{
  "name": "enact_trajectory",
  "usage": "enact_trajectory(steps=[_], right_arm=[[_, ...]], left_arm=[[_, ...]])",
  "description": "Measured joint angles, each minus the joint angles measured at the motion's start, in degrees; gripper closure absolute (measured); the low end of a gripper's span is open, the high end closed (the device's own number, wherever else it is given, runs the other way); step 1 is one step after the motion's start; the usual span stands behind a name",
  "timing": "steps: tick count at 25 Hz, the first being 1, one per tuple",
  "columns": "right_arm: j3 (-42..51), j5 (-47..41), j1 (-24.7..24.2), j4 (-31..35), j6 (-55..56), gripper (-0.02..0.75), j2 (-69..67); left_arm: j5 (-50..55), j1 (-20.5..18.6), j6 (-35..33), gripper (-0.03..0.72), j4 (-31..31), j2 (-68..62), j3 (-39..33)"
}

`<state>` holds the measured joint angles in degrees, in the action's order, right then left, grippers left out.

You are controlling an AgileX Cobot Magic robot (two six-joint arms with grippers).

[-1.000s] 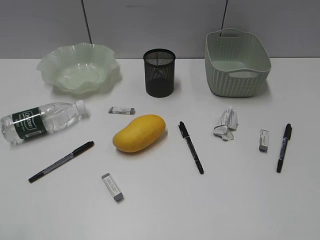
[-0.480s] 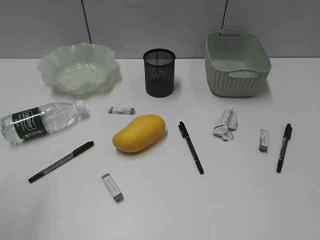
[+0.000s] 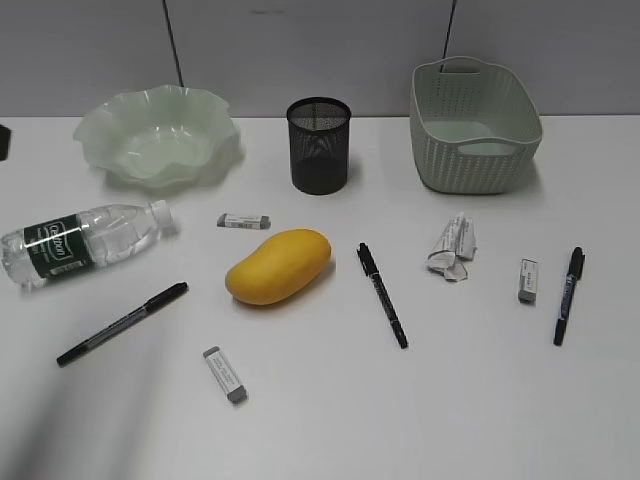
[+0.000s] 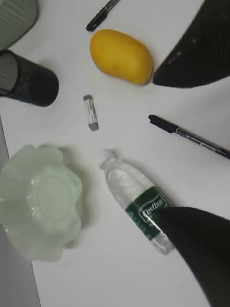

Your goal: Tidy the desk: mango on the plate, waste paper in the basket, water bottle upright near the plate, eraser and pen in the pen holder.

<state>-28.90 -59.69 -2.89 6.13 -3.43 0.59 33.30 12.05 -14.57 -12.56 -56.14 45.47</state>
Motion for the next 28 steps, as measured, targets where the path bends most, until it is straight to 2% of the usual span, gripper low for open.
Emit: enact_trajectory(steps=[4, 8, 13, 18, 22, 28], right_arm=[[0.0, 0.05, 0.0, 0.0, 0.0, 0.365, 0.0], [0.0, 0.05, 0.0, 0.0, 0.0, 0.365, 0.0], [0.0, 0.05, 0.0, 0.0, 0.0, 0.365, 0.0], [0.0, 0.05, 0.0, 0.0, 0.0, 0.365, 0.0], [0.0, 0.05, 0.0, 0.0, 0.0, 0.365, 0.0], [0.0, 0.05, 0.0, 0.0, 0.0, 0.365, 0.0]], left_arm=[[0.0, 6.58, -1.32, 0.101, 2.91, -9.72, 5.16], [1.8, 10.97, -1.37, 0.096, 4.0, -19.33, 10.46], [10.24, 13.95, -3.58, 0.037, 4.06, -32.28, 19.67], [13.04, 17.49, -6.39, 0.022, 4.08, -42.31, 26.29], [13.23, 19.71, -6.89, 0.021, 3.8, -47.71, 28.58], [11.49, 20.09, -7.13, 0.008, 3.71, -52.01, 29.07]])
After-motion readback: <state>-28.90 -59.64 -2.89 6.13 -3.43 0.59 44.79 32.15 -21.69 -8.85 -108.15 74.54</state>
